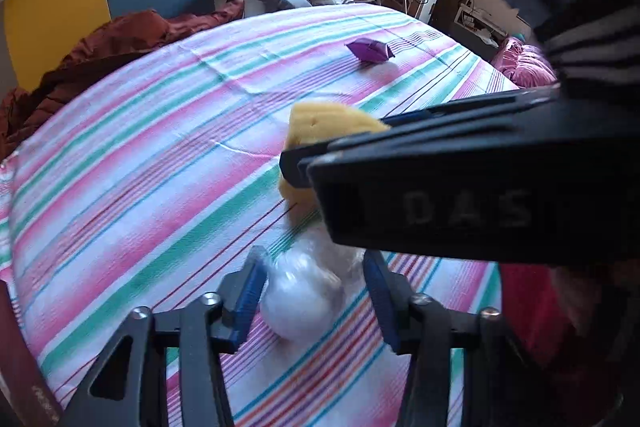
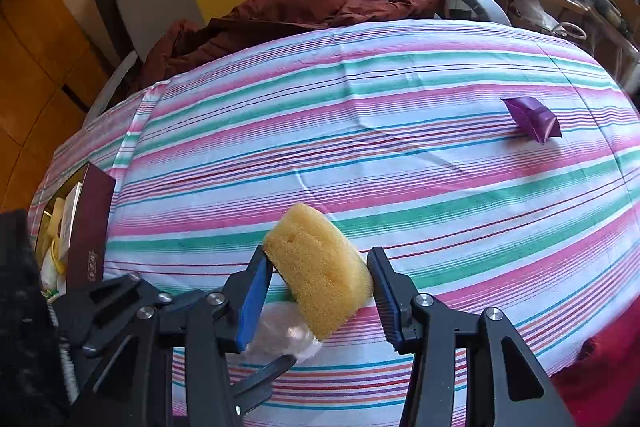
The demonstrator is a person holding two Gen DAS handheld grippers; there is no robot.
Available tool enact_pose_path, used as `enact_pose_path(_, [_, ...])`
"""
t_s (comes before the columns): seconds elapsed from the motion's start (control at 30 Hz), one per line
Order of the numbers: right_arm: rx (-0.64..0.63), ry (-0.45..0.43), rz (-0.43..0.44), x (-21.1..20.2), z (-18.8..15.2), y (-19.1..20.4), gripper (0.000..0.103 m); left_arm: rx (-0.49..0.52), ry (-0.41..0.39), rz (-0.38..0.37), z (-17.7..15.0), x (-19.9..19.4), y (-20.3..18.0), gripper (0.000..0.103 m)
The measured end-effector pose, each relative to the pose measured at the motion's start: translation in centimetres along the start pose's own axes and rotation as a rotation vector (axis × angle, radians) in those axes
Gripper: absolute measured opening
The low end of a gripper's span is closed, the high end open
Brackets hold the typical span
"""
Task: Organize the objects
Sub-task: 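Grasp the yellow sponge with the right gripper while the left grasps the plastic bundle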
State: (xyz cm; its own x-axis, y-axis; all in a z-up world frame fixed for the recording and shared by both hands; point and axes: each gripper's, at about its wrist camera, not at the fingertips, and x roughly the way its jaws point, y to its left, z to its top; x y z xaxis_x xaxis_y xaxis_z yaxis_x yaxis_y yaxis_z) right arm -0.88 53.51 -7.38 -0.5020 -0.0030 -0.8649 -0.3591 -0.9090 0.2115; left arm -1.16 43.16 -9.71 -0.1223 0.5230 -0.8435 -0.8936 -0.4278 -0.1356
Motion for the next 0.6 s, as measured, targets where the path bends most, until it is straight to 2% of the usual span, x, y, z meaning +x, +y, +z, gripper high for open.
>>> enact_pose_path(0.1, [0.023,-0.011,-0.031,0.0,0.1,-0.5,0.049,-0.018,0.013,-0.020,-0.5,0.7,0.2,0.036])
enact_pose_path(0.17, [0.055,-0.022,-0.037,-0.2,0.3,-1.3,0.050,-0.012,-0.007,-0.013,-0.9,0.5,0.1,0.035])
enact_pose_path(0.33, [0.081,-0.043,-0.049,-0.7,0.6,-2.2,0.049,-0.071,-0.034,-0.010,-2.3,-0.4,0.8,0.034])
enact_pose_path(0.6, [0.016,-0.059,-0.029,-0.9,0.5,-0.8,0.050,-0.114,-0.060,0.091,-4.4,-1.7,0.7,0.034])
